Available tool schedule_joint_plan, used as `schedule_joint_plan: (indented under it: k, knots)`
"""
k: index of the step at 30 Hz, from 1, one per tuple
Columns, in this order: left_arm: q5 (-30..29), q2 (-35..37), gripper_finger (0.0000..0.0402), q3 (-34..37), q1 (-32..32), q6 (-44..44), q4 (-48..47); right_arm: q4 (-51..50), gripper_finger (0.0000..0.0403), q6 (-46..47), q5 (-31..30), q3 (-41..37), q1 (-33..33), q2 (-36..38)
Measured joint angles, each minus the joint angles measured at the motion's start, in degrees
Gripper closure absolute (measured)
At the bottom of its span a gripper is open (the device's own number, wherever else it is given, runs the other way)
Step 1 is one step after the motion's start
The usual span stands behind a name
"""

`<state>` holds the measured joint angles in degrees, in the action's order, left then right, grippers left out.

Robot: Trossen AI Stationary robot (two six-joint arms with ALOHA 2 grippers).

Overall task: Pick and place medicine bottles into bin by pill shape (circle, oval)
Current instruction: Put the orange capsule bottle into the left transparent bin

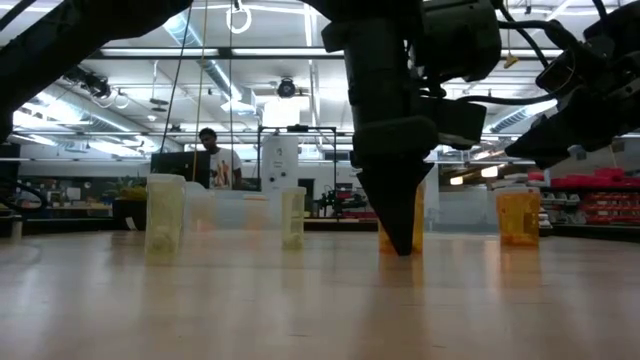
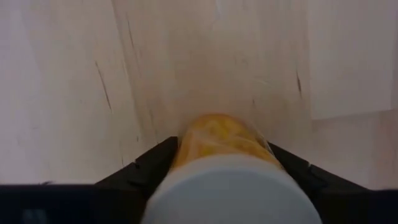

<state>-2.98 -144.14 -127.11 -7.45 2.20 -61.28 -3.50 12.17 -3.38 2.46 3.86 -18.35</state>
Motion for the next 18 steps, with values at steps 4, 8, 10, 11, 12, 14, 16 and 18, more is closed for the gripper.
schedule_joint_plan:
  k: [4, 8, 10, 11, 12, 14, 16, 18]
  knots:
    - [0.0, 0.1, 0.0213, 0.0, 0.2, -0.2, -0.2, 0.0, 0.0274, 0.0, 0.0, 0.0, 0.0, 0.0]
    - [-0.1, 0.7, 0.0214, 0.0, 0.2, -1.3, -1.9, 0.0, 0.0274, 0.0, 0.0, 0.0, 0.0, 0.0]
    - [0.0, 1.5, 0.0205, 0.0, 0.2, -1.9, -3.7, 0.0, 0.0274, 0.0, 0.0, 0.0, 0.0, 0.0]
    - [0.0, 2.0, 0.0201, 0.0, 0.2, -2.1, -4.1, 0.0, 0.0274, 0.0, 0.0, 0.0, 0.0, 0.0]
    - [0.0, 2.6, 0.0199, 0.0, 0.2, -2.4, -4.3, 0.0, 0.0274, 0.0, 0.0, 0.0, 0.0, 0.0]
    - [0.0, 3.9, 0.0199, 0.0, 0.2, -3.1, -5.6, 0.0, 0.0274, 0.0, 0.0, 0.0, 0.0, 0.0]
    - [0.0, 5.1, 0.0205, 0.0, 0.5, -3.5, -6.5, 0.0, 0.0274, 0.0, 0.0, 0.0, 0.0, 0.0]
    - [0.0, 6.6, 0.0212, 0.0, 0.9, -4.5, -7.2, 0.0, 0.0274, 0.0, 0.0, 0.0, 0.0, 0.0]
